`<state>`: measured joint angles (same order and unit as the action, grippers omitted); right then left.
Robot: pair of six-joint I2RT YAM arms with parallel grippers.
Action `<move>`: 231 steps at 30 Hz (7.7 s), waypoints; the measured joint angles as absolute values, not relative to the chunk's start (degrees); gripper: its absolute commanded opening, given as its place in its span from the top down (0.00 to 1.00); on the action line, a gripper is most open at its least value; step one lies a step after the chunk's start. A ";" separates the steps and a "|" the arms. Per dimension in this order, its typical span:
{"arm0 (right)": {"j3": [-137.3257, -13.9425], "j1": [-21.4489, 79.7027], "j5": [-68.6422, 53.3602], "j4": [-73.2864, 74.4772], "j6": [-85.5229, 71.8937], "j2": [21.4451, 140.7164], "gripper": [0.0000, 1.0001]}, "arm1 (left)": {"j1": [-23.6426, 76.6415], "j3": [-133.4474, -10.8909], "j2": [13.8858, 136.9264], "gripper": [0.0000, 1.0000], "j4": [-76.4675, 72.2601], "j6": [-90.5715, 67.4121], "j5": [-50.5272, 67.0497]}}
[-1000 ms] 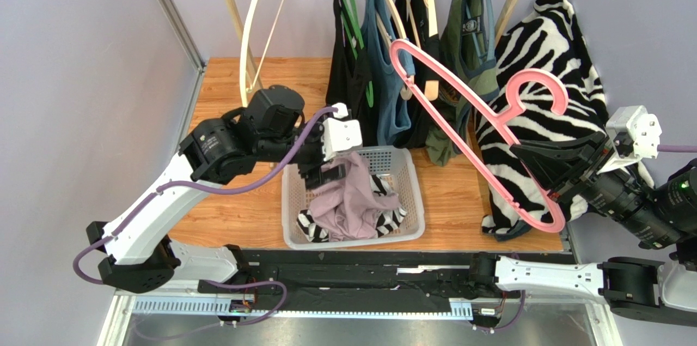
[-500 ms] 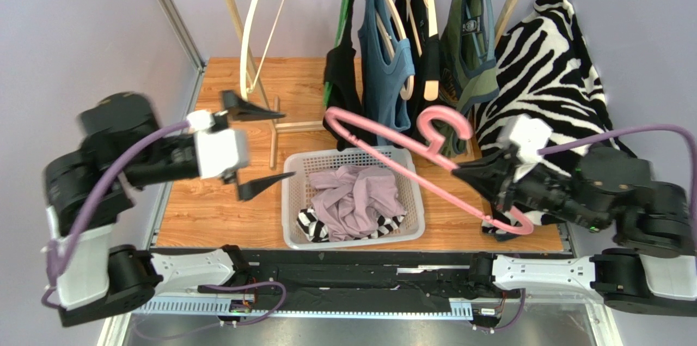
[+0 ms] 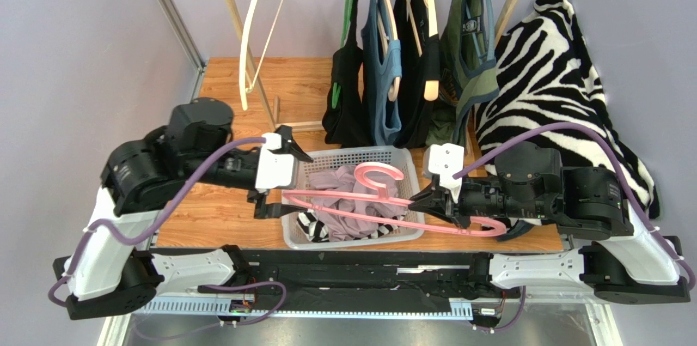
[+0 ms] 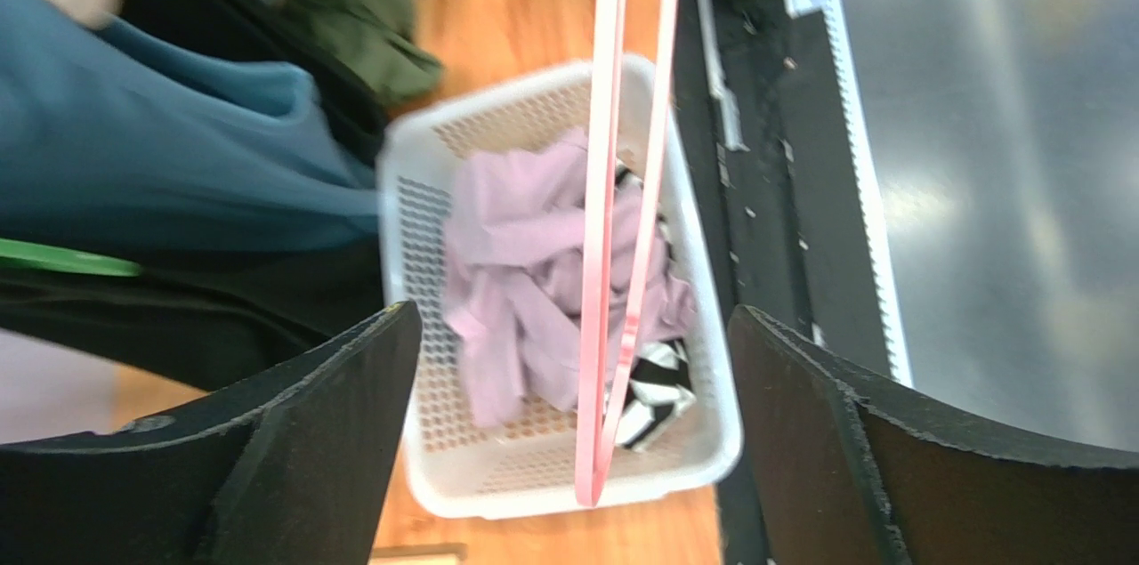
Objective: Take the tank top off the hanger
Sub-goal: Place the hanger at the clothesline.
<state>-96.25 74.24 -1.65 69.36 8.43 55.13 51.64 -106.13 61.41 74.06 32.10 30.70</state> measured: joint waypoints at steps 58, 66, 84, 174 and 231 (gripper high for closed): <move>-93.58 75.33 7.66 49.08 13.19 52.34 0.61 | 48.99 -108.01 60.58 1.00 74.28 27.03 27.24; -93.60 75.20 19.14 41.06 13.43 43.07 0.46 | 38.30 -112.03 46.37 1.00 73.21 22.57 23.92; -94.11 75.18 30.70 37.69 12.71 45.98 0.53 | 22.63 -94.96 39.29 1.00 66.13 6.31 8.69; -87.02 75.20 26.52 38.06 1.32 53.25 0.66 | 20.56 -141.05 94.39 1.00 67.26 -5.87 -0.40; -98.80 75.18 21.45 27.27 3.81 67.66 0.67 | 20.53 -130.17 73.80 1.00 75.70 1.89 5.87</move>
